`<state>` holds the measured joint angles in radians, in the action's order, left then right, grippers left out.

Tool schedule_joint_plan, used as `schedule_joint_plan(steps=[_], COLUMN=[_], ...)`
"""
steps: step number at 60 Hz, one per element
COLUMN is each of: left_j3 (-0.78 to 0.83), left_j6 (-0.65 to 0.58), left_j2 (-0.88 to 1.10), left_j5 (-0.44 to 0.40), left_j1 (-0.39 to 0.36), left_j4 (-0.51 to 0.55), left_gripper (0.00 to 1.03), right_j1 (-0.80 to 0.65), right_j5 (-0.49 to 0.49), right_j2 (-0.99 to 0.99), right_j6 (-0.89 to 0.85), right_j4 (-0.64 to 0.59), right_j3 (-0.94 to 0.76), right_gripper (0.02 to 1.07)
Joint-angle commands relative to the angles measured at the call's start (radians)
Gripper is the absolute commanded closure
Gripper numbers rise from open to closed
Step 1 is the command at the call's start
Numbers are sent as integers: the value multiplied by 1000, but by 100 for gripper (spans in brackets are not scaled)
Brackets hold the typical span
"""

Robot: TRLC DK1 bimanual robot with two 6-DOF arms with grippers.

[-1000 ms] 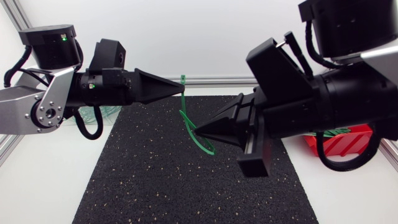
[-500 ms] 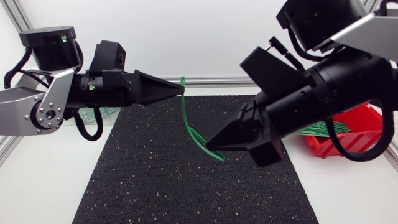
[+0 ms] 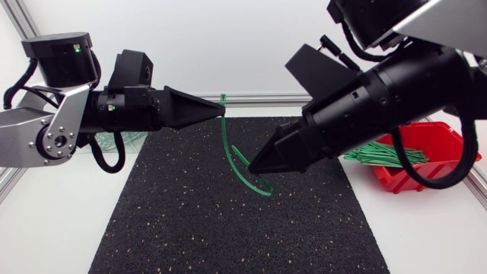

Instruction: Take a green cable tie from the red box, thread the tail through the head to close it, then place it in the transparent bin on the left.

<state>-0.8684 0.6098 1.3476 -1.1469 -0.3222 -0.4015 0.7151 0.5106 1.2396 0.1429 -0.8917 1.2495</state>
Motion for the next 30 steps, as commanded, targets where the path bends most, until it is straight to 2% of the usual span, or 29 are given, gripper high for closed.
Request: schedule_joint_plan(steps=[1, 5, 10, 16, 20, 24, 30], left_j3=[29, 37, 45, 54, 63, 69, 71], left_j6=[21, 18, 13, 11, 11, 13, 13], left_j2=[-22, -22, -27, -33, -42, -51, -56], left_j5=[-2, -2, -1, -1, -1, -1, -1], left_j1=[-9, -14, -20, -20, -21, -21, -20], left_j4=[-17, -22, -23, -31, -36, -46, -46], left_gripper=[100, 100, 100, 100, 100, 100, 100], right_j1=[44, 35, 29, 20, 14, -34, -42], right_j5=[-53, -52, 6, 12, 71, 193, 221], right_j2=[-2, 4, 8, 4, 6, -28, -100], right_j6=[129, 193, 195, 222, 274, 416, 643], right_j4=[-47, -69, -52, -66, -78, -21, 185], right_j3=[33, 50, 54, 79, 82, 36, -62], right_gripper=[102, 102, 102, 102, 102, 102, 102])
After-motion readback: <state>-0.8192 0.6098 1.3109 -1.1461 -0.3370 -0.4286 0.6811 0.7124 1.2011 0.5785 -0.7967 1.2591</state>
